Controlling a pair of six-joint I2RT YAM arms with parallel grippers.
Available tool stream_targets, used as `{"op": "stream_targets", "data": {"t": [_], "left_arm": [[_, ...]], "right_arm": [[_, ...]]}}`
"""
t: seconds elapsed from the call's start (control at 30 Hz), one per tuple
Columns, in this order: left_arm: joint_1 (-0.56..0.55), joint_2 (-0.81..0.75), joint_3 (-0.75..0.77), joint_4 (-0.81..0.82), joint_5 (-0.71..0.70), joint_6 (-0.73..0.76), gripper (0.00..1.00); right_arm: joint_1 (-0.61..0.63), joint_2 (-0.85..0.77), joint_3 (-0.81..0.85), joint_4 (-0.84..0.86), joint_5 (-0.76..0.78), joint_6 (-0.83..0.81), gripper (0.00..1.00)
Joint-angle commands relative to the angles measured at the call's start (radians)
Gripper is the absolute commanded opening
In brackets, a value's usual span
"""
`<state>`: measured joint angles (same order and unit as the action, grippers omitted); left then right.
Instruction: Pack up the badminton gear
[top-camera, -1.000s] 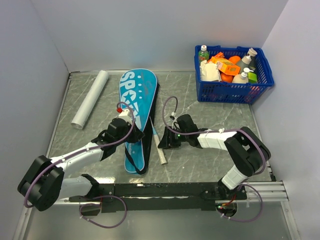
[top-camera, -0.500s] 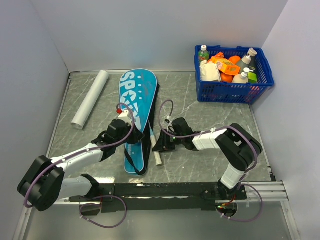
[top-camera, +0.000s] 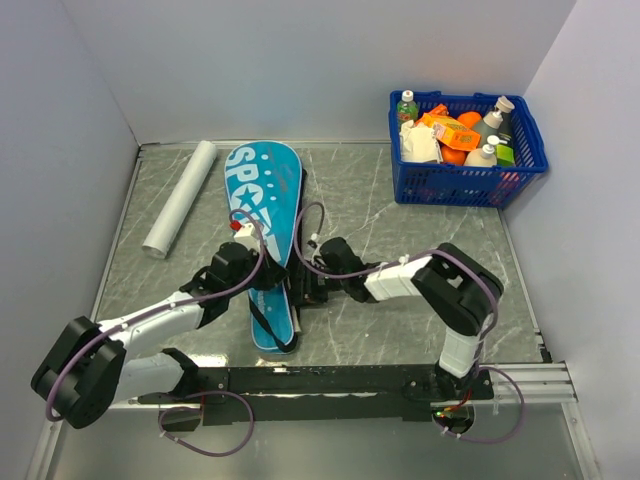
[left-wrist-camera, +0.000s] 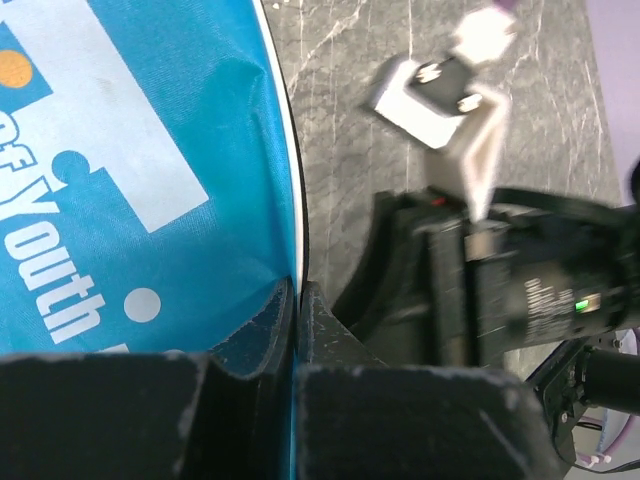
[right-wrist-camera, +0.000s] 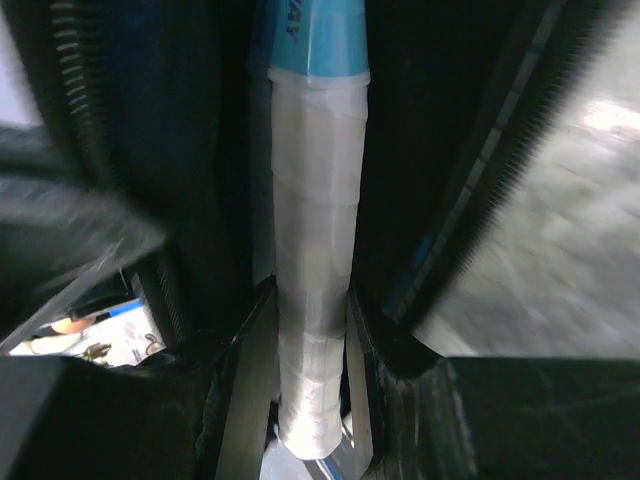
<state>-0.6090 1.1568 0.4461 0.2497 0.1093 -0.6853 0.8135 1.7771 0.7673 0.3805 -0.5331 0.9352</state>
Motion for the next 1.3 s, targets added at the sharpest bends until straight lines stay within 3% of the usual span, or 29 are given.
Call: {"op": "stream_targets", "data": {"t": [0.0, 0.07, 0.27, 0.47, 0.57, 0.83, 1.07, 1.27], "left_arm": [[-0.001, -0.052, -0.017, 0.071, 0.046, -0.02, 0.01], [-0.001, -0.062, -0.023, 0.071, 0.039, -0.017, 0.01], [-0.003, -0.046, -0.041, 0.095, 0.049, -0.023, 0.01], [-0.001, -0.046, -0.052, 0.102, 0.064, -0.022, 0.01], [-0.001, -0.06, -0.064, 0.112, 0.079, -0.011, 0.01], [-0.003, -0.082, -0.075, 0.128, 0.095, 0.001, 0.01], [-0.003, -0.078, -0.069, 0.142, 0.11, 0.003, 0.01], [-0.001, -0.085, -0.066, 0.135, 0.113, 0.01, 0.01]], "right_arm": [[0.038, 0.047, 0.079, 0.155, 0.007, 0.037, 0.18], [0.047, 0.073, 0.082, 0.188, -0.004, 0.051, 0.2], [0.047, 0.042, 0.047, 0.166, 0.002, 0.022, 0.47], [0.042, -0.051, 0.009, 0.054, 0.058, -0.041, 0.62], [0.029, -0.08, -0.029, 0.057, 0.07, -0.041, 0.64], [0.024, -0.179, -0.129, 0.043, 0.13, -0.052, 0.61], [0.026, -0.163, -0.143, 0.081, 0.114, -0.058, 0.35], [0.027, -0.136, -0.131, 0.115, 0.099, -0.053, 0.34]]}}
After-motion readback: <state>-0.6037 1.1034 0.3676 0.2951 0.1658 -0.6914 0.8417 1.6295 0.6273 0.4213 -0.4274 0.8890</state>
